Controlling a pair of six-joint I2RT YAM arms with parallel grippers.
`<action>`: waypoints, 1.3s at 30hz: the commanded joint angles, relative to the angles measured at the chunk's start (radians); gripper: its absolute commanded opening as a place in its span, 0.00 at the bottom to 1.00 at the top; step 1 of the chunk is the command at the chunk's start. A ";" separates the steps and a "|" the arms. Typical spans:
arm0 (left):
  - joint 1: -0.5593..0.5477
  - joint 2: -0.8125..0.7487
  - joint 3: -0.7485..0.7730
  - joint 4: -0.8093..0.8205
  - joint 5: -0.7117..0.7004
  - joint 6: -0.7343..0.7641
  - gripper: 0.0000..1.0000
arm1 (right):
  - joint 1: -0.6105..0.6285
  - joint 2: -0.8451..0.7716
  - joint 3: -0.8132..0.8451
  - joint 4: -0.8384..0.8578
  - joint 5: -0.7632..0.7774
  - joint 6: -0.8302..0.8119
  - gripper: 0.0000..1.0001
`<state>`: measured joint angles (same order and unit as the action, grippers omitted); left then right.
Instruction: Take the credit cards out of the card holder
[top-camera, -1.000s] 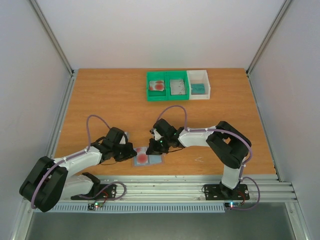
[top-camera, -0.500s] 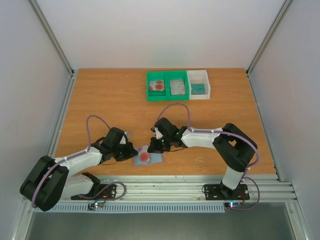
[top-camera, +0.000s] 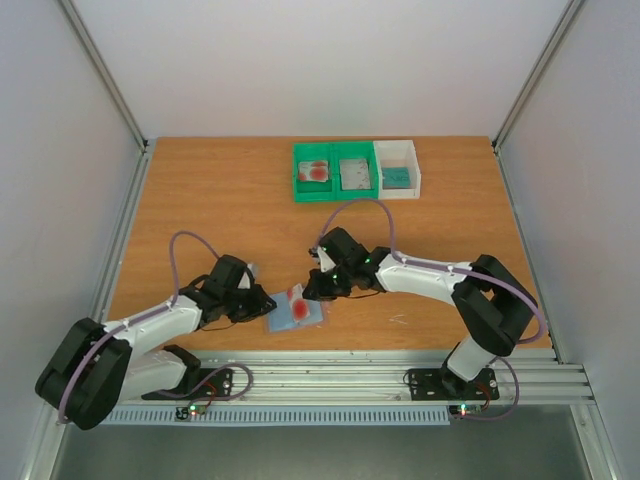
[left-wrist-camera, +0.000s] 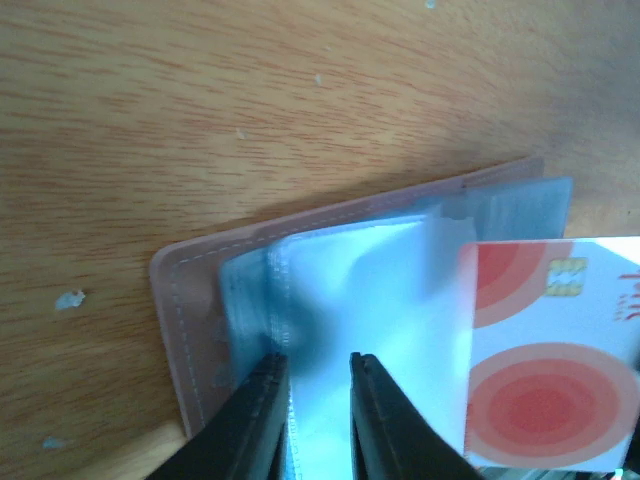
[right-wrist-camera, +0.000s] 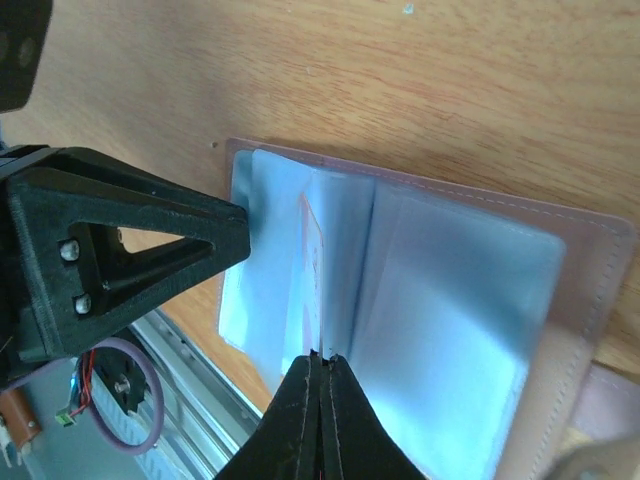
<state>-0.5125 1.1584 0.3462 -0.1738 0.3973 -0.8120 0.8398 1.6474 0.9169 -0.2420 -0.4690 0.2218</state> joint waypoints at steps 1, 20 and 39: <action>-0.001 -0.041 0.026 -0.039 0.004 0.003 0.24 | -0.019 -0.057 -0.005 -0.057 -0.003 -0.086 0.01; -0.001 -0.240 0.064 0.087 0.296 0.041 0.70 | -0.159 -0.220 0.078 -0.288 -0.345 -0.310 0.01; -0.001 -0.241 -0.039 0.623 0.533 -0.213 0.38 | -0.167 -0.255 0.146 -0.365 -0.634 -0.363 0.01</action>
<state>-0.5125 0.8986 0.3210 0.2638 0.8791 -0.9516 0.6750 1.4117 1.0401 -0.5854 -1.0439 -0.1150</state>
